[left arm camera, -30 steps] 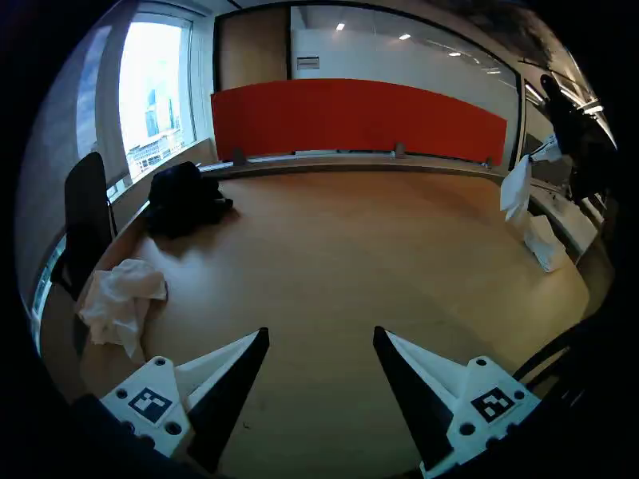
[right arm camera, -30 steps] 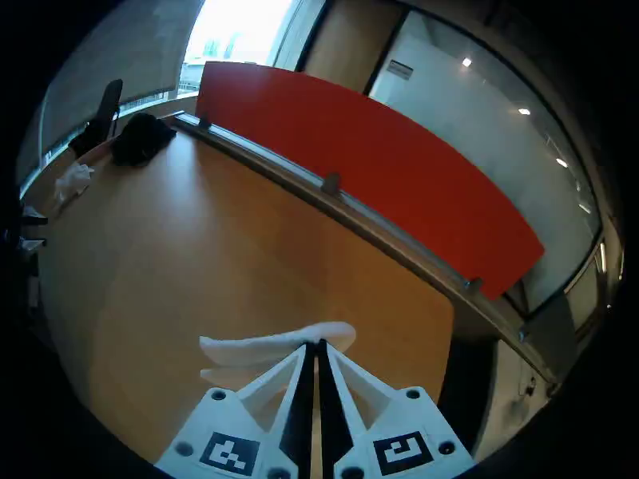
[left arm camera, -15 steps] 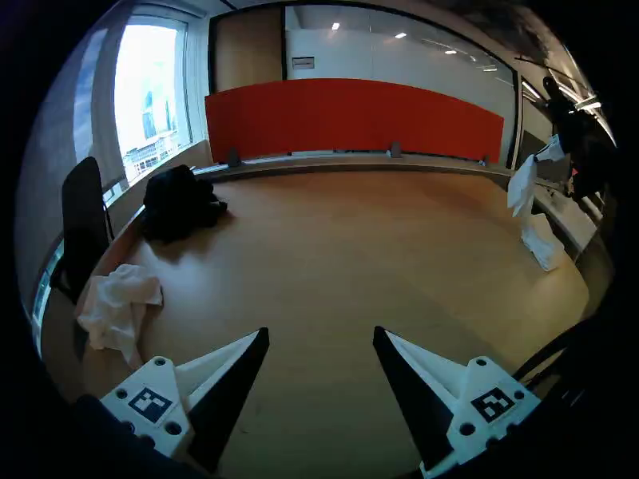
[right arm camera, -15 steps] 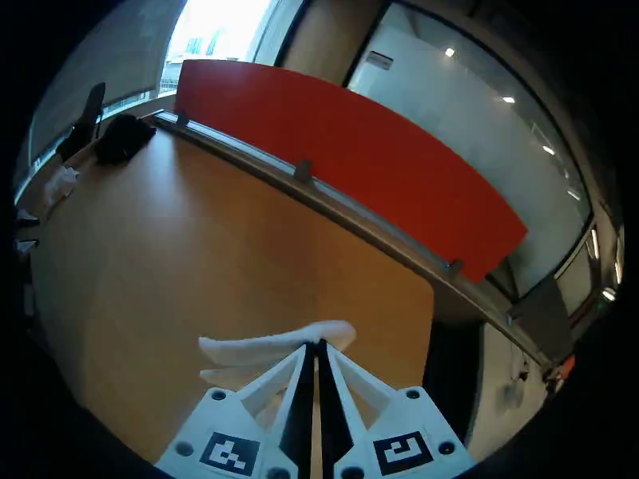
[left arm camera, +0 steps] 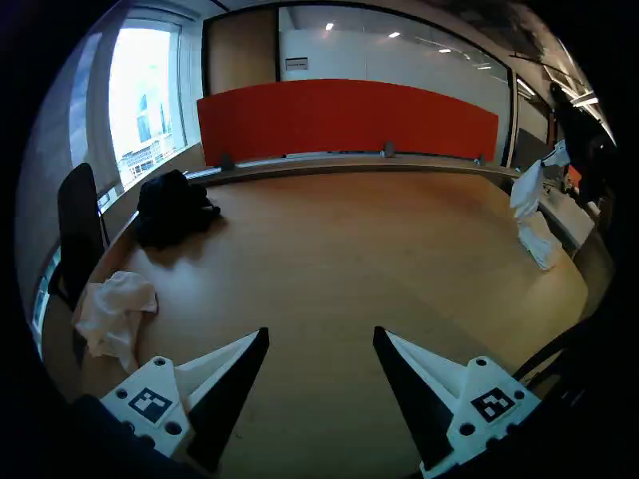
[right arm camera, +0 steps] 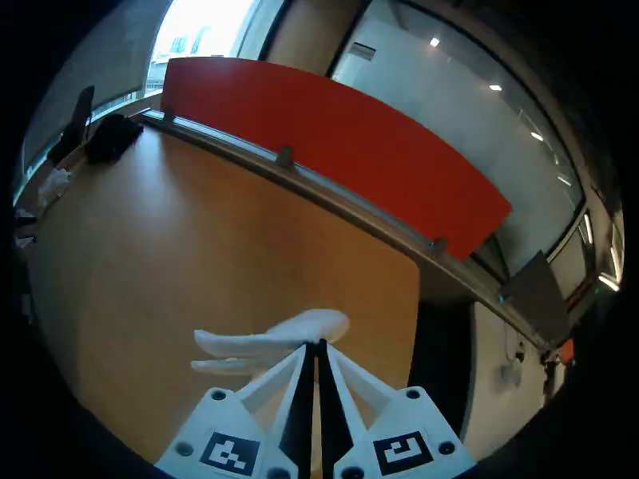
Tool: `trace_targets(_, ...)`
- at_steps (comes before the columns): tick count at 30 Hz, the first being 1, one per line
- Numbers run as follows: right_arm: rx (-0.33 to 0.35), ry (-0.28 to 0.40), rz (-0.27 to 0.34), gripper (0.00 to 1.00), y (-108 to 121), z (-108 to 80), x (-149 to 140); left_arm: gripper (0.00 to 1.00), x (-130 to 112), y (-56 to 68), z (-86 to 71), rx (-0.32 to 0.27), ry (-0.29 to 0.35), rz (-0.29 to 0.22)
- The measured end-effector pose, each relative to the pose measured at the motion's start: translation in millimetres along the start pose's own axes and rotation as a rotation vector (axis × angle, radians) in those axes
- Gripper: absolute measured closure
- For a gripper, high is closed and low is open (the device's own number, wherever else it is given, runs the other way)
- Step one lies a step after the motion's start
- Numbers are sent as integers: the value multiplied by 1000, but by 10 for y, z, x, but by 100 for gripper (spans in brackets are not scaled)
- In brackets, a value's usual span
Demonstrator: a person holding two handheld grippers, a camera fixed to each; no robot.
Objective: Fold towel
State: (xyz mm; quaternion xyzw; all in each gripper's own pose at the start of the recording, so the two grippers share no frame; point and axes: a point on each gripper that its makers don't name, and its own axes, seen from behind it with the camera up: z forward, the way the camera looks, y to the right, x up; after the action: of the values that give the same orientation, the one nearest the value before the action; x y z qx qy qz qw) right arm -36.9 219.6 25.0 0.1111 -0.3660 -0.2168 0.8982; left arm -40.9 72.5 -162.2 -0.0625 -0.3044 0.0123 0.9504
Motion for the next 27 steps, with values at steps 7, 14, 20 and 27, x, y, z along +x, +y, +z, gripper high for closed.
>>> trace_targets(7,-35,-41,55,97,135,-150,-443,3,4,31,10,-8,-2,12)
trace_targets(14,-58,-93,114,97,187,-217,-916,3,10,52,11,-14,-3,21)
trace_targets(20,-71,-131,157,97,175,-228,-1237,3,6,55,3,-14,-6,27)
trace_targets(27,-80,-169,191,97,138,-230,-1535,3,-2,53,-5,-13,-7,29)
